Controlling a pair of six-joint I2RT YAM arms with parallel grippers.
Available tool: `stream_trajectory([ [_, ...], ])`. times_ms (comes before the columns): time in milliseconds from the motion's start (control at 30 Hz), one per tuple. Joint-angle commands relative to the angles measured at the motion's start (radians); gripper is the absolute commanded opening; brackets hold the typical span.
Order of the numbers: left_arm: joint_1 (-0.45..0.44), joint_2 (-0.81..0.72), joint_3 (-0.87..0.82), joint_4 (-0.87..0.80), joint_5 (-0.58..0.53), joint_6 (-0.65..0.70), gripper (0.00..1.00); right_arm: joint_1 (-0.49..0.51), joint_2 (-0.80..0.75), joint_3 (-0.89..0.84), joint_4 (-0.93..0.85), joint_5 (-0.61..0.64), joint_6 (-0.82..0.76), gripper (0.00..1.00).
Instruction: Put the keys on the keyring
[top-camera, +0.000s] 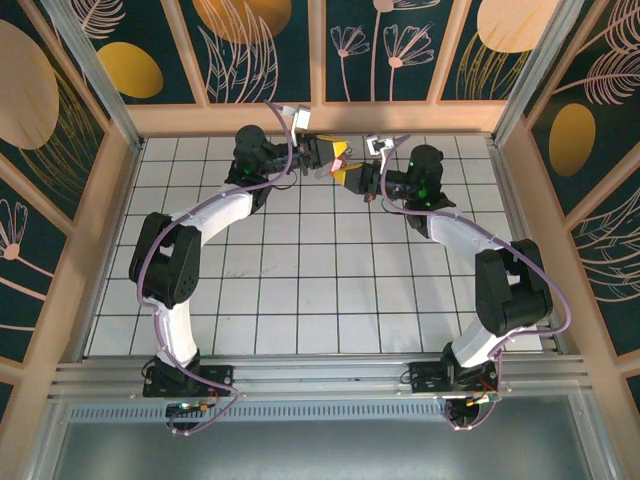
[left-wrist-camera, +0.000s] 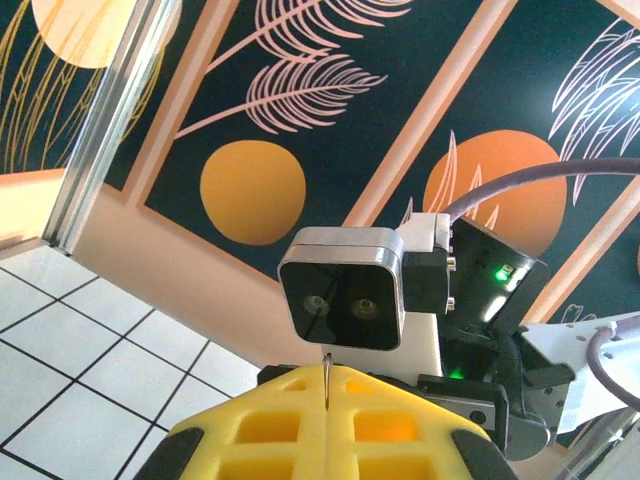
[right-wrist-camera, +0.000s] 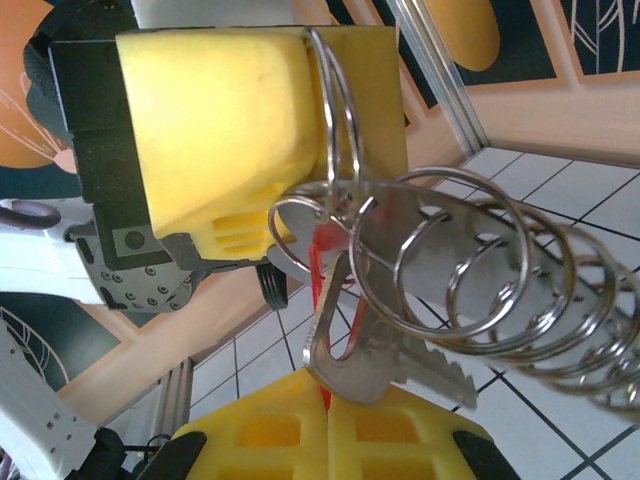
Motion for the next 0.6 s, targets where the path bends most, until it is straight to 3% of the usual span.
stream_trajectory([
  [0,-0.017,-0.031,-0.009,0.111,-0.029,-0.034,0.0,-0.006,-0.036,-0.02,-0.006,0.021,-0.004,0.04],
  [200,-0.017,-0.023,-0.02,0.128,-0.055,-0.045,0.0,-0.018,-0.067,-0.045,-0.007,0.032,-0.002,0.18],
  [367,-0.018,-0.019,-0.019,0.138,-0.061,-0.05,0.0,-0.03,-0.108,-0.074,-0.021,0.039,-0.01,0.24],
  [567,-0.017,-0.015,-0.017,0.142,-0.067,-0.05,0.0,-0.05,-0.181,-0.112,-0.072,0.04,-0.041,0.46],
])
